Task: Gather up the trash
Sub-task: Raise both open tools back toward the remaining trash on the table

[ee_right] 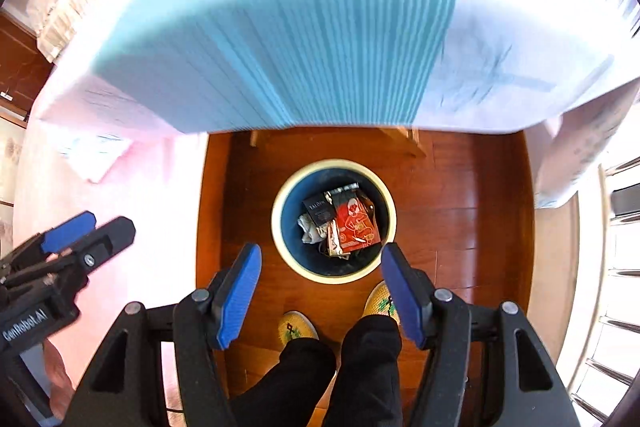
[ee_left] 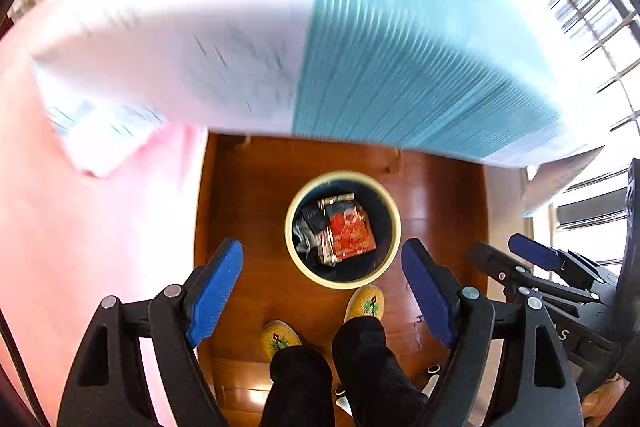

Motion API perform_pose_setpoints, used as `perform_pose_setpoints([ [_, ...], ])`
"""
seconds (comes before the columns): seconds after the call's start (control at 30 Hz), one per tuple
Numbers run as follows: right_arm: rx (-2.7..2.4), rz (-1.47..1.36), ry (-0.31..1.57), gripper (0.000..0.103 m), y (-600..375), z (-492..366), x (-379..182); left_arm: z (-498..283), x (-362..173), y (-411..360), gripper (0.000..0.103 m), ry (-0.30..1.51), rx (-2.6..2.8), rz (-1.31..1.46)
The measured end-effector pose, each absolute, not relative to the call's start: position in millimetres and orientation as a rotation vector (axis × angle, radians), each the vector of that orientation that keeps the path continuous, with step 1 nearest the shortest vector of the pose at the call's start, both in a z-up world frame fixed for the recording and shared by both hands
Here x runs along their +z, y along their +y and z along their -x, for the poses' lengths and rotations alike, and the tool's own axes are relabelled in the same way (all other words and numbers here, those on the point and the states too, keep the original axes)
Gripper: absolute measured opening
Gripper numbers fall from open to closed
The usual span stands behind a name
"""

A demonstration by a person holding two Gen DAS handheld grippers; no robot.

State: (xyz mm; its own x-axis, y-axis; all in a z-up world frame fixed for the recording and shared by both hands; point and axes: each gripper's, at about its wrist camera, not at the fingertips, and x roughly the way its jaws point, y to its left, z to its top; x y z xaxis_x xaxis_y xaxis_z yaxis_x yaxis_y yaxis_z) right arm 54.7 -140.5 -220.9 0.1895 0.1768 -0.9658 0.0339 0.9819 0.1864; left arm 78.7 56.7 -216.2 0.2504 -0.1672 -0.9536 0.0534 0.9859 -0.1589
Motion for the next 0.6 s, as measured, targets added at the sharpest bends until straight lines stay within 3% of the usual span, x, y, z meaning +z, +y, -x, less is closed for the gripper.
perform_pose_setpoints([
  [0.4, 0.128, -0.112, 1.205, 0.063, -117, -61, -85, -78, -69, 94, 0.08, 1.1, -0.142, 0.078],
  [0.6, 0.125, -0.087, 1.111, 0.063, -114, -78, -34, -84, -28, 112, 0.081, 1.032, -0.137, 0.092],
])
